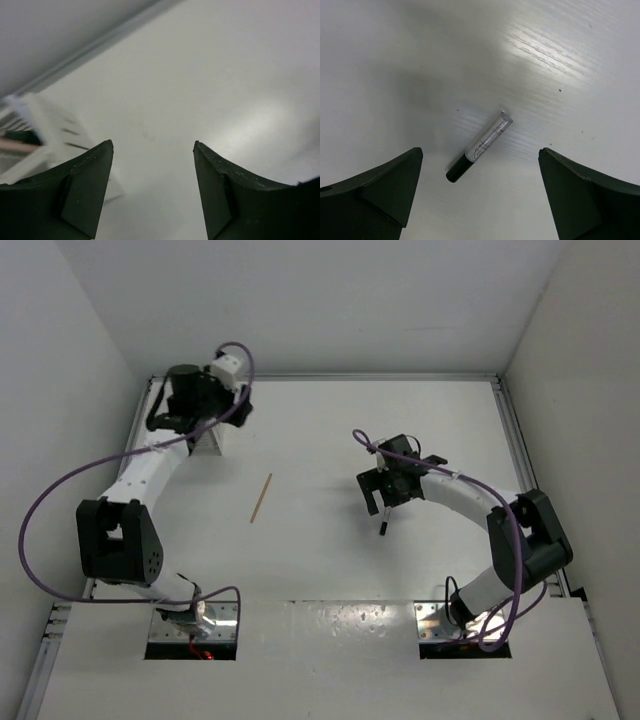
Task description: Organize the makeup
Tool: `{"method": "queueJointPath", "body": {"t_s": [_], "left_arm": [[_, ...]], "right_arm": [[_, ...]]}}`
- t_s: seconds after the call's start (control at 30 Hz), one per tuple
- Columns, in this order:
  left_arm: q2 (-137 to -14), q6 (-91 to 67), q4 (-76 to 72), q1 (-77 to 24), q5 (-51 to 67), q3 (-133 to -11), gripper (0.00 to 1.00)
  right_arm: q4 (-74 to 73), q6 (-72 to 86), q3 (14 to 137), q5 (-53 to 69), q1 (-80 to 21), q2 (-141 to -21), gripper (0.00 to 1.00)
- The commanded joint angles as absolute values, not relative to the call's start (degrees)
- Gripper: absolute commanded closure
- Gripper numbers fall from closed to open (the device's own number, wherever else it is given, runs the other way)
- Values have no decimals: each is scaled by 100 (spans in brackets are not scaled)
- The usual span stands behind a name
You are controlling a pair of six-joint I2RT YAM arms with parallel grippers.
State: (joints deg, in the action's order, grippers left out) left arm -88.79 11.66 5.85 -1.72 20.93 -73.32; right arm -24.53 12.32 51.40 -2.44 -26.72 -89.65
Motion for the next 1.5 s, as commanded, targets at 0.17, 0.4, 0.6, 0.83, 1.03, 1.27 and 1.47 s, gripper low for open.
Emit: {"method": "queueJointPath", "body": {"t_s": [0.17,0.4,0.6,0.83,1.03,1.27,1.47], "left_arm": [[-9113,1600,1916,-1959,363,-5950,24],[-9984,1406,1521,-2127,-235,-5968,24],[-10458,1283,1450,-2127,-9,-5968,48],[-10626,1161,1573,-2127,255,-5968,100],[-10485,1230,2371,-1592,1157,-7450,100],[-9950,968,1735,-55,2741,-10011,100],[-9729,-66,-910,1184,3286,-8784,100]], "right_arm": [[-2821,2100,5107,-922,-2663,-8473,0],[-2839,2197,4922,-931,-2681,-8385,0],[-2786,2118,4746,-1081,-2681,-8218,0],[-2733,1978,4737,-1204,-2663,-8165,0],[-2646,1890,4816,-1134,-2663,-8279,0],[-2470,1749,5071,-1002,-2663,-8604,0],[-2259,1662,5255,-976,-2628,-8867,0]]}}
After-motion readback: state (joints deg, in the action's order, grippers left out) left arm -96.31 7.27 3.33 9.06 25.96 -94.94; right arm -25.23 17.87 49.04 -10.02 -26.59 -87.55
